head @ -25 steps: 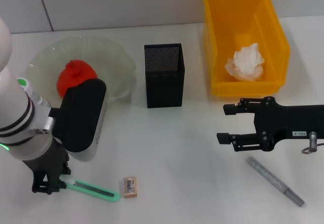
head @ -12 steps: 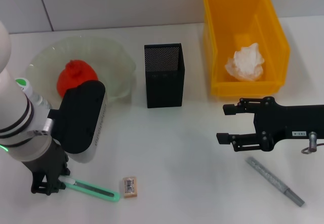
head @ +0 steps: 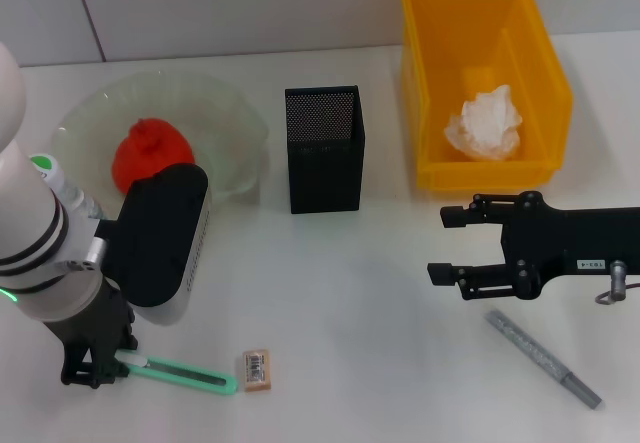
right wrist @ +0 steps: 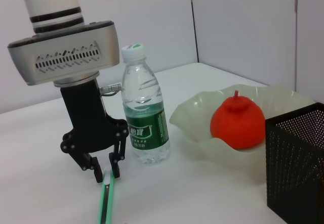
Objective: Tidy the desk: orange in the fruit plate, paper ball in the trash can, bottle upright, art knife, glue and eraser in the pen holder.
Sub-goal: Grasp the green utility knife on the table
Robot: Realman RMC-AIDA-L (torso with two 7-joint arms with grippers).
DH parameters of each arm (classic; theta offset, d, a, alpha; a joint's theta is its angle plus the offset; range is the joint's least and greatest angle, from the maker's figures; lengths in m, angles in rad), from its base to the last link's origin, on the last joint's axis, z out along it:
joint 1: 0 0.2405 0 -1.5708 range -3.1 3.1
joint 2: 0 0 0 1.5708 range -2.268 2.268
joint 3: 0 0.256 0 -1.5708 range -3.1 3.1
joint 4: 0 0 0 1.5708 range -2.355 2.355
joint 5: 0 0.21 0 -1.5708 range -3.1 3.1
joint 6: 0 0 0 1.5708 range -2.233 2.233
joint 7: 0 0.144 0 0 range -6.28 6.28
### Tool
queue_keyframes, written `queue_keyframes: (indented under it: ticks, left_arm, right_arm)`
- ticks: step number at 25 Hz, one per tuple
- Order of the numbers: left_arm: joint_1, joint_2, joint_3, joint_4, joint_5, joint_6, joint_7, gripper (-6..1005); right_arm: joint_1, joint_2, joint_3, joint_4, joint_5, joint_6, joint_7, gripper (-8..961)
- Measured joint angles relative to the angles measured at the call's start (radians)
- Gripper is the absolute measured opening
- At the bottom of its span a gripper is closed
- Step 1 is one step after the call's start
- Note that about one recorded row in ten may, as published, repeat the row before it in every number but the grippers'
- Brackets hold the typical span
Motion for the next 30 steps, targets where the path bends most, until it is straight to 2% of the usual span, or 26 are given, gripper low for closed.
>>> queue_keyframes:
  ticks: [16,27,30]
  left_arm:
    - [-0.003,-0.001,-0.002,0.0,0.0,-0.015,0.006,226]
    - [-0.005,-0.002,-0.003,0.0,0.0,-0.015,0.005,97]
    - [-0.005,-0.002,-0.002,0.0,0.0,-0.015,0.005,97]
  right_arm:
    - [0.0,0.0,0.0,-0.005,0.0,0.001,0.002,762]
    - [0.0,0.0,0.0,-0.008,0.0,0.001,0.002,761]
    - [0.0,0.0,0.0,-0.008,0.0,0.001,0.002,761]
